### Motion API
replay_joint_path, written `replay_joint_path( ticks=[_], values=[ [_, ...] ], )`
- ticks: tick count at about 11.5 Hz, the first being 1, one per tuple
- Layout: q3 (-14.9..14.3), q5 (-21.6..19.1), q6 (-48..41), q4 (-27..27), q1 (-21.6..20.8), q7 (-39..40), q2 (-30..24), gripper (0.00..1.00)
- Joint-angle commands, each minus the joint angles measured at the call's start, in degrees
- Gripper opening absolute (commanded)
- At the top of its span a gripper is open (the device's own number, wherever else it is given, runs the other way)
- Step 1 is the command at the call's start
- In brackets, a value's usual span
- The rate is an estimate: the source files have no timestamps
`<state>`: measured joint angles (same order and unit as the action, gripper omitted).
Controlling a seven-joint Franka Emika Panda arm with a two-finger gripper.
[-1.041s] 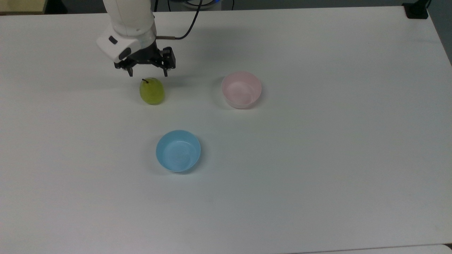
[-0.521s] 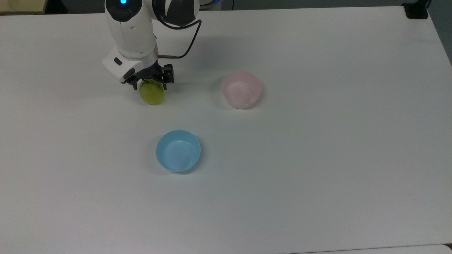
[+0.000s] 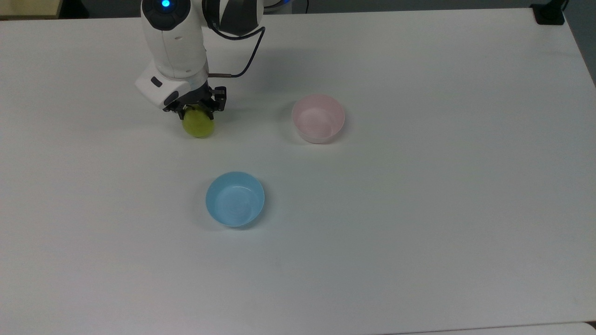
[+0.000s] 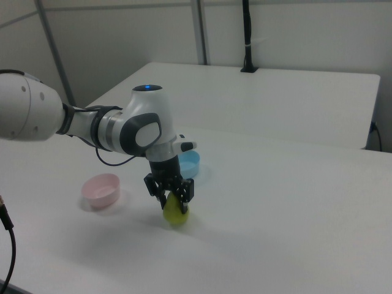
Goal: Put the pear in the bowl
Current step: 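Close the gripper around the green pear and lift it, then carry the held pear over to the pink bowl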
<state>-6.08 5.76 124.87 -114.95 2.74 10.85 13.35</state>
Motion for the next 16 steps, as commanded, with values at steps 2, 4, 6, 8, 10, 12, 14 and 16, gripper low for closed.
replay_joint_path(
  ticks=[2,4,6,8,10,12,14,16],
  values=[
    [-0.24,0.92,-7.07,-0.37,0.07,1.1,-8.5,0.39],
    [-0.16,0.83,-11.21,1.21,-0.54,0.49,-11.15,0.39],
    [0.63,0.75,-12.81,2.1,-2.47,-2.39,-12.64,0.39],
    [0.72,0.75,-13.42,2.1,-7.55,-8.62,-13.61,0.39],
    [0.81,0.22,-13.34,2.1,-13.0,-15.04,-13.44,0.39],
    [0.81,-0.22,-12.82,2.1,-17.22,-18.57,-12.83,0.39],
    [0.9,-1.27,-11.33,2.1,-20.83,-22.52,-11.43,0.4],
    [0.9,-1.8,-9.04,2.1,-23.21,-24.73,-9.67,0.39]
  ],
)
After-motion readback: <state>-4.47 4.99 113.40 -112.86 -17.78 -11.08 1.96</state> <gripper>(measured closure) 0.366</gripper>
